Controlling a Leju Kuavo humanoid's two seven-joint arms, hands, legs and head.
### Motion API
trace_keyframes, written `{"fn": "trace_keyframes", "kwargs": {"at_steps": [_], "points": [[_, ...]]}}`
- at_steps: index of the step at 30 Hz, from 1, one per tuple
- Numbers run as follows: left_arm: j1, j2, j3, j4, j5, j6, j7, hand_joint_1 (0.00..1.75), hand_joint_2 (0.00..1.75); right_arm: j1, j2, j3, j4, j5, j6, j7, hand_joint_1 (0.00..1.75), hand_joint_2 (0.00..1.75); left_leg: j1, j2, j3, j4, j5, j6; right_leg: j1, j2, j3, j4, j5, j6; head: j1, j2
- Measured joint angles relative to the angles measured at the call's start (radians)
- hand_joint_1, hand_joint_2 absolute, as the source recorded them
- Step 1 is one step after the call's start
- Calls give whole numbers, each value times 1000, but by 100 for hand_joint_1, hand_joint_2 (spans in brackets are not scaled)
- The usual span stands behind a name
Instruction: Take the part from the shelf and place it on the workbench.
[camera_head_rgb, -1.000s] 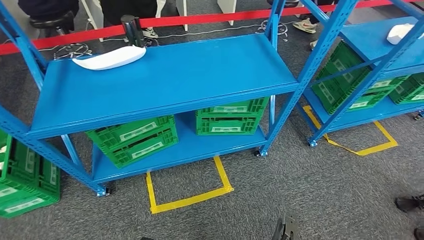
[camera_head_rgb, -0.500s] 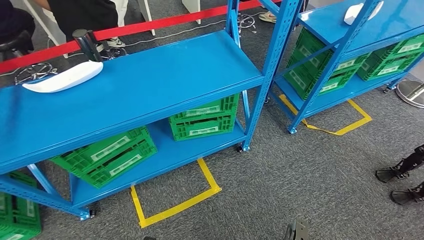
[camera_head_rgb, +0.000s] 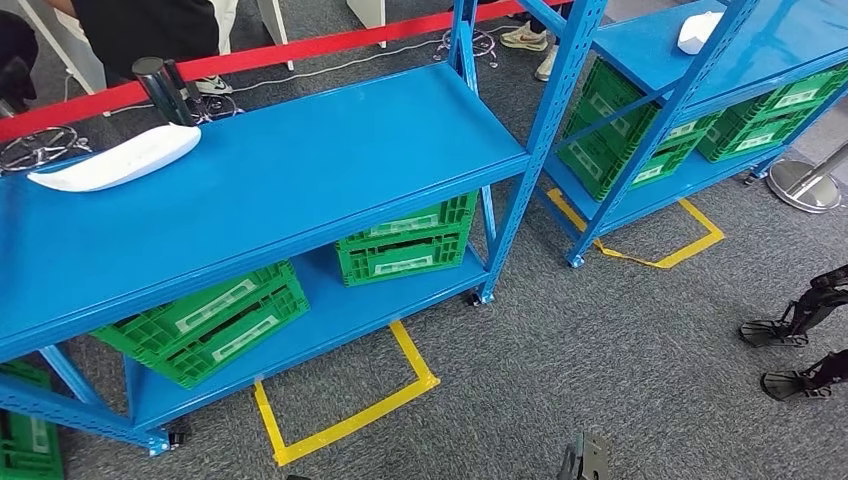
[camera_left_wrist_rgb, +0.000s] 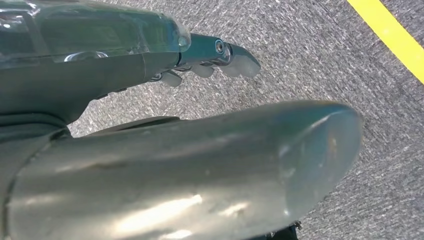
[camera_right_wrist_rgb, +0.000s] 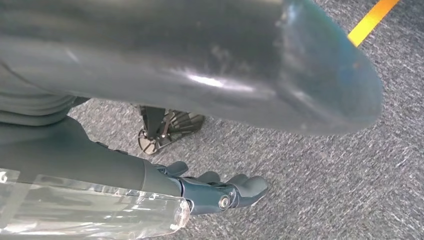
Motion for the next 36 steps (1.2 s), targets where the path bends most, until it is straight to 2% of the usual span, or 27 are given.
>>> {"fn": "trace_keyframes", "kwargs": {"at_steps": [4, 7, 11, 13, 15, 16, 17, 18, 19, 20, 21, 22, 23, 25, 27, 29, 30, 31, 32, 33, 34, 36], "points": [[0, -1, 0, 0, 0, 2, -7, 0, 0, 1, 1, 0, 1, -1, 2, 7, 0, 0, -4, 1, 1, 0, -2, 4, -5, 0, 1, -2, -2, 19, -1, 0], [0, -1, 0, 0, -1, 5, -11, 0, 0, 2, 0, 3, 1, 5, 0, 10, 0, 0, -6, 1, 3, 2, -4, 7, -6, 0, 3, -4, -3, 25, -1, 0], [-1, -1, 0, 0, -1, 7, -12, 0, 0, 2, 1, 8, 2, 13, 0, 16, 0, 0, -7, 3, 22, -28, 6, 33, -10, -7, 9, -10, -5, 49, -4, 0], [-1, -2, 0, 0, -1, 7, -12, 0, 0, 1, 0, 12, 3, 16, -1, 17, 0, 0, -3, 4, 39, -52, 16, 39, -11, -18, -20, 56, -45, 51, 1, 0], [-1, -2, 0, 0, -2, 8, -11, 0, 0, 1, 0, 15, 3, 17, -1, 17, 0, 0, -3, 3, 46, -56, 15, 39, -14, -24, -81, 179, -100, 54, 4, 0], [0, -2, 0, 0, -2, 8, -11, 0, 0, 2, 1, 17, 3, 17, 0, 17, 0, 0, -3, 0, 48, -56, 14, 38, -16, -25, -105, 224, -110, 57, 4, 0], [0, -2, 0, 0, -2, 8, -11, 0, 0, 3, 1, 18, 3, 17, 0, 18, 0, 0, -2, -5, 51, -55, 12, 35, -19, -26, -116, 238, -102, 59, 3, 0], [0, -2, 0, 0, -2, 8, -11, 0, 0, 4, 1, 20, 3, 17, 0, 18, 0, 0, 0, -13, 53, -54, 9, 31, -23, -27, -108, 214, -75, 62, 3, 0], [0, -3, 0, 0, -2, 8, -11, 0, 0, 4, 0, 21, 3, 16, 0, 18, 0, 0, 3, -21, 57, -52, 5, 25, -28, -22, -84, 159, -35, 65, 4, 0], [0, -3, 0, 0, -2, 8, -11, 0, 0, 5, 0, 21, 3, 16, 0, 18, 0, 0, 4, -31, 59, -50, 1, 17, -33, -5, -55, 98, -6, 69, 5, 0], [-2, -4, 0, 0, -2, 7, -11, 0, 0, 7, -1, 22, 3, 16, 0, 18, 0, 0, 5, -42, 57, -45, -3, 8, -37, 13, -31, 46, 12, 69, 6, 0], [-4, -4, 0, 0, -3, 8, -11, 0, 0, 9, -1, 22, 3, 16, 0, 18, 0, 0, 6, -54, 54, -42, -4, -1, -40, 27, -16, 14, 17, 66, 5, 0], [-5, -4, 0, 0, -3, 8, -11, 0, 0, 11, 0, 22, 3, 15, 0, 18, 0, 0, 7, -65, 50, -41, -3, -10, -39, 35, -10, 5, 10, 61, 3, 0], [-6, -4, 0, 0, -3, 8, -11, 0, 0, 13, 0, 23, 4, 14, 0, 18, 0, 0, 11, -84, 44, -43, 0, -24, -36, 15, -9, 3, 9, 44, -2, 0], [-4, -3, 0, 0, -3, 8, -11, 0, 0, 9, 0, 23, 5, 13, 0, 18, 0, 0, 11, -47, 29, -14, -19, -32, -35, -7, -3, -1, 9, 27, -10, 0], [-6, -3, 0, 0, -3, 8, -11, 0, 0, 5, -1, 23, 5, 14, 0, 18, 0, 0, 8, 7, -26, 93, -70, -36, -29, -31, 2, -3, 5, 14, -22, 0], [-7, -3, 0, 0, -3, 8, -11, 0, 0, 5, -1, 23, 5, 14, 1, 18, 0, 0, 9, 14, -64, 162, -96, -36, -25, -44, 4, -3, 3, 9, -27, 0], [-6, -3, 0, 0, -3, 8, -11, 0, 0, 6, -1, 24, 5, 14, 1, 18, 0, 0, 8, 15, -97, 216, -109, -36, -21, -55, 6, -2, 0, 6, -28, 0], [-5, -3, 0, 0, -3, 8, -11, 0, 0, 6, -1, 25, 5, 14, 1, 18, 0, 0, 8, 16, -115, 240, -104, -34, -18, -66, 8, -2, -3, 4, -29, 0], [-4, -2, 0, 0, -3, 8, -11, 0, 0, 5, -1, 27, 5, 14, 1, 18, 0, 0, 6, 18, -113, 226, -78, -30, -15, -75, 12, -2, -6, 3, -29, 0], [-3, -2, 0, 0, -3, 8, -11, 0, 0, 3, 0, 28, 5, 14, 1, 18, 0, 0, 4, 26, -94, 178, -39, -24, -12, -83, 18, -2, -10, 4, -30, 0], [-4, -1, 0, 0, -3, 8, -11, 0, 0, 1, 0, 29, 5, 16, 1, 18, 0, 0, -10, 77, -40, 61, 23, -8, -7, -97, 29, -1, -19, 9, -31, 0]]}}
